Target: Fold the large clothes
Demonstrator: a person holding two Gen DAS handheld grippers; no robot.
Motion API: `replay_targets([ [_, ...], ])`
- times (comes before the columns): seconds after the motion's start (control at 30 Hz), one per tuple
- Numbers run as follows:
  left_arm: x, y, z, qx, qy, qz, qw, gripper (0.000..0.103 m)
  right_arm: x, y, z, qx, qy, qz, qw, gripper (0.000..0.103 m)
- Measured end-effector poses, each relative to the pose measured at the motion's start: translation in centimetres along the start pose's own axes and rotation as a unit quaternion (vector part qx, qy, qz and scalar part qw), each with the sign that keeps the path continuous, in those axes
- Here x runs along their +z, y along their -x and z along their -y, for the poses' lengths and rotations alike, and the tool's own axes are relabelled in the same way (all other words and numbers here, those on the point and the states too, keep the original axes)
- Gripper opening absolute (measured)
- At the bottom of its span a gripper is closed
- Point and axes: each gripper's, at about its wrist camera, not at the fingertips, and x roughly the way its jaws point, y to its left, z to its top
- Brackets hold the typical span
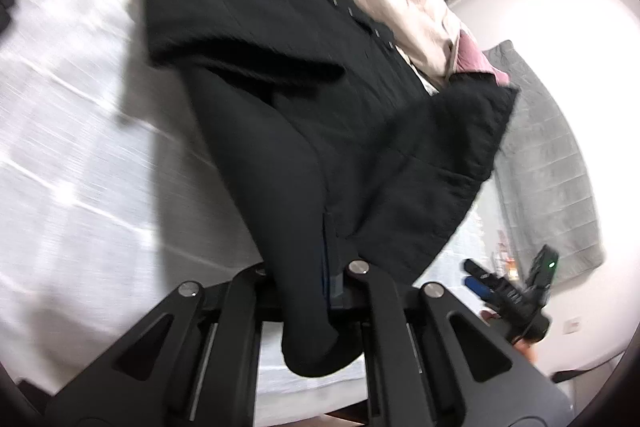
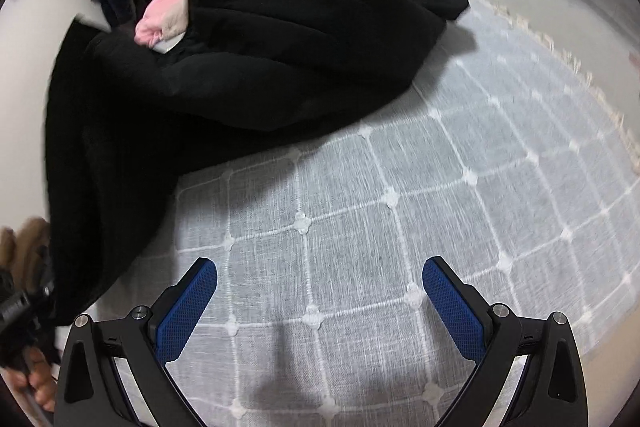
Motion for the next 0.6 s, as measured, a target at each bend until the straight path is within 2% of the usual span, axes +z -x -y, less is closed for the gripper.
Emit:
replay_targets([
  [0.1, 0.3, 2.8, -1.4, 0.046, -0.017, 0.030, 0.9983, 0.007, 0.3, 1.0, 2.2, 0.023, -0.034, 0.014, 0.999, 0.103],
  [0.2, 0.8, 3.5, -3.8, 0.118, -0.028, 0.035, 0.9920, 0.007, 0.5, 2.4, 4.7, 0.026, -0.063, 0.043, 0.997, 0.103],
  [0.23, 0.8, 3.4, -4.7, 0.140, -0.032, 0.031, 0.9891, 0.007, 0.6, 2.8, 5.5, 0.026, -0.073, 0.051, 0.996, 0.103],
  [0.3, 0.9, 2.5, -5.3, 0.157, -0.035, 0.014, 0.9870, 0.008, 0.7, 3.6, 7.4, 0.027, -0.096, 0.067, 0.993, 0.103],
  [0.37, 0.2, 0.7, -6.0, 0.179, -0.056, -0.029, 0.9819, 0.010, 0.6, 4.2, 9.0, 0.028, -0.110, 0.076, 0.991, 0.103],
  [0.47, 0.2, 0.0, -5.9, 0.188, -0.077, -0.034, 0.9786, 0.024, 0.6, 4.9, 10.2, 0.025, -0.110, 0.082, 0.990, 0.103],
  [0.5, 0.3, 0.4, -5.8, 0.184, -0.078, -0.026, 0.9796, 0.034, 0.5, 5.1, 10.6, 0.028, -0.109, 0.086, 0.990, 0.103],
  [0.53, 0.3, 0.9, -5.7, 0.176, -0.073, -0.019, 0.9814, 0.051, 0.3, 5.5, 10.6, 0.032, -0.107, 0.091, 0.990, 0.103],
  [0.6, 0.6, 2.0, -6.0, 0.146, -0.049, 0.008, 0.9880, 0.069, 0.2, 6.3, 10.6, 0.051, -0.105, 0.104, 0.988, 0.103],
])
